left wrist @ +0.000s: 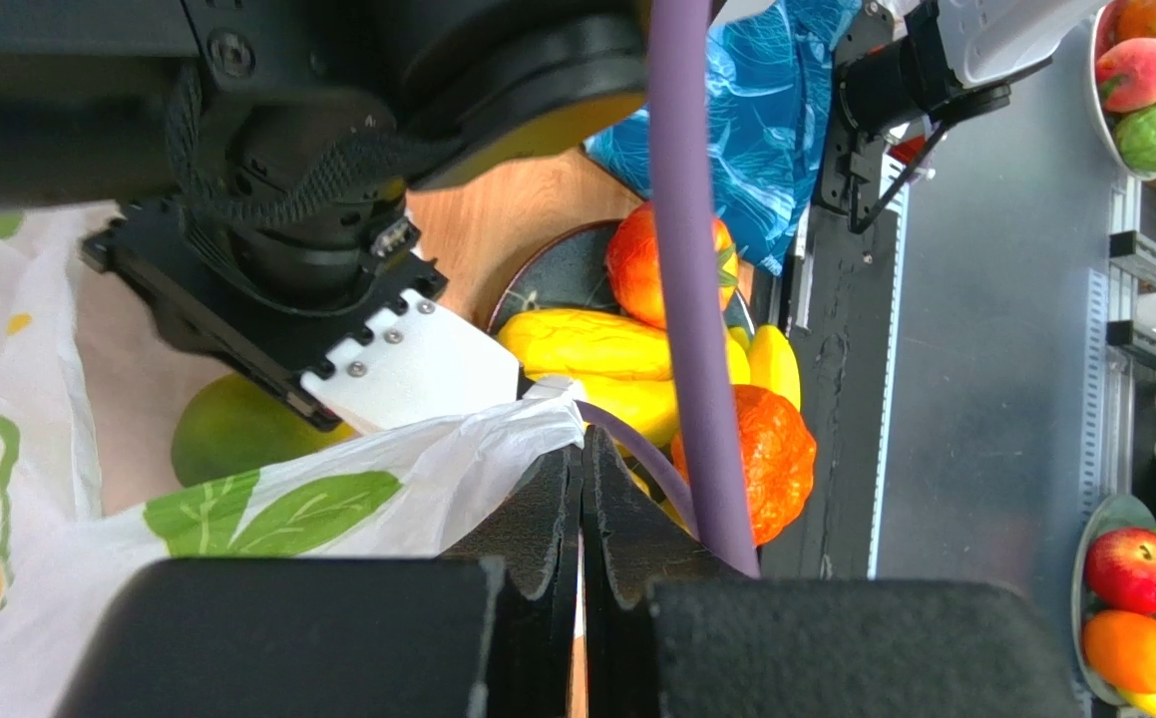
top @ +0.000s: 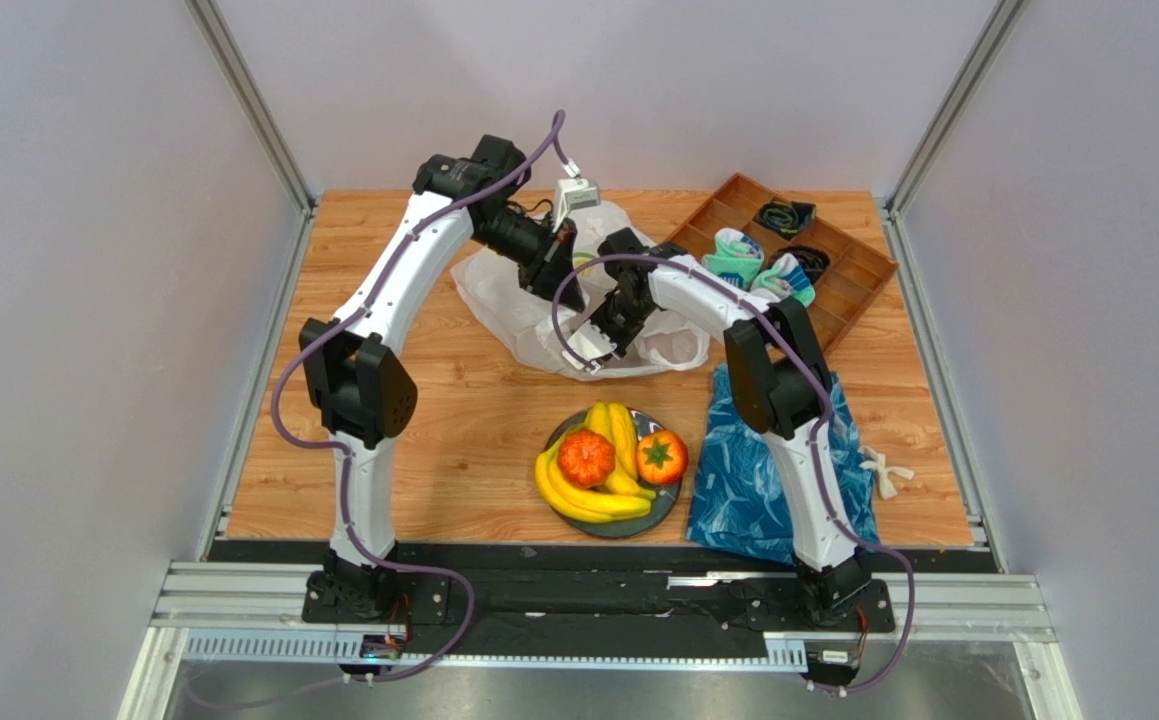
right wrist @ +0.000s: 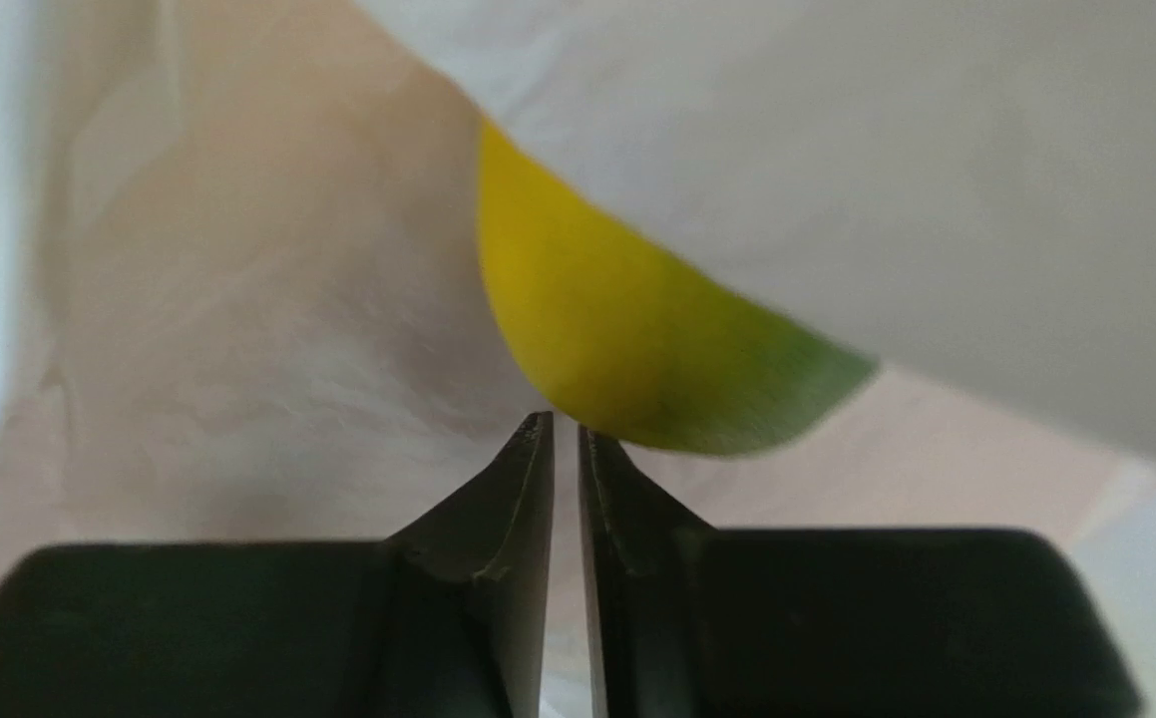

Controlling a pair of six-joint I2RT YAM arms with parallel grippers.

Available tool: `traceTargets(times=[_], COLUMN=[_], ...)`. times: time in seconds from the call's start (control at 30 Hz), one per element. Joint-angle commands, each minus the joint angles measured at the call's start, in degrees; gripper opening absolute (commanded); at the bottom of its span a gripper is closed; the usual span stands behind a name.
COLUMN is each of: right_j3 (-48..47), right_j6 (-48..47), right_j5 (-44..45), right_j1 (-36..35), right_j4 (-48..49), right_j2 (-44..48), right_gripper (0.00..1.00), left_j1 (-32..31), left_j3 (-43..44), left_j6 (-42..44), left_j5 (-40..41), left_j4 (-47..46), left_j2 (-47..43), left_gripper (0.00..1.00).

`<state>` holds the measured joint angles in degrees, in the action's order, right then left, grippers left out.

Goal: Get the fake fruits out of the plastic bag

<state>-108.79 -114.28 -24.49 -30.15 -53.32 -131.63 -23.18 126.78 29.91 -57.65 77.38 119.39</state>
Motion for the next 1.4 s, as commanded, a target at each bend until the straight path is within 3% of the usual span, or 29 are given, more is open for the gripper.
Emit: traceTargets(times=[0.0,0.2,0.3,0.4,0.57,0.63,0.67,0.73,0.77,0.9,1.23,1.37], right_j3=[0.77,7.09,7.55,3.79,-5.36,-6.95,-6.78,-4.95,-4.24,-1.08,5.69,6.93], right_j6=[-10.01,-3.43,9.65,26.17,64.78,75.30,83.35,89.64,96.02,108.96,129.54,130.72], right_j5=[-1.70,-5.74,-8.03,-8.03,-10.65,-13.55,-14.61,-15.93,-15.94,-16.55,-21.63,-26.39], right_j1=[0.09,1.15,1.15,1.58,3.87,5.36,5.89,6.16,6.42,7.82,12.75,13.54], right_j4=[-1.62,0.57,4.61,6.56,4.99,3.67,2.44,1.99,2.60,7.51,22.19,22.56], right_j2=[2.25,11.55,13.76,12.99,9.82,9.03,9.03,9.11,9.11,9.37,12.80,14.73], right_gripper=[0.12,0.12,0.27,0.40,0.45,0.50,0.55,0.65,0.99,1.00,0.95,0.92], left_j1=[-0.20,-0.20,-0.20,-0.20,-0.20,-0.20,-0.20,-0.20,-0.20,-0.29,-0.29,-0.11], left_j3=[0.13,1.19,1.10,0.40,-0.04,-0.04,-0.04,0.04,0.04,-0.13,-2.15,-3.20], left_j6=[0.59,0.50,0.76,1.03,1.20,1.03,0.85,0.68,0.59,0.41,-0.03,-0.55], left_j5=[-0.89,-1.24,-1.59,-2.03,-2.12,-2.21,-2.38,-2.47,-2.47,-2.47,-0.45,2.44], left_j4=[7.87,7.96,8.31,8.57,8.84,8.75,8.66,8.49,8.40,8.31,7.87,7.78], left_j2=[-1.00,0.14,0.40,0.40,0.05,0.05,-0.12,-0.04,-0.04,-0.13,-1.53,-2.58], left_gripper=[0.00,0.00,0.00,0.00,0.00,0.00,0.00,0.00,0.00,0.00,0.00,0.00])
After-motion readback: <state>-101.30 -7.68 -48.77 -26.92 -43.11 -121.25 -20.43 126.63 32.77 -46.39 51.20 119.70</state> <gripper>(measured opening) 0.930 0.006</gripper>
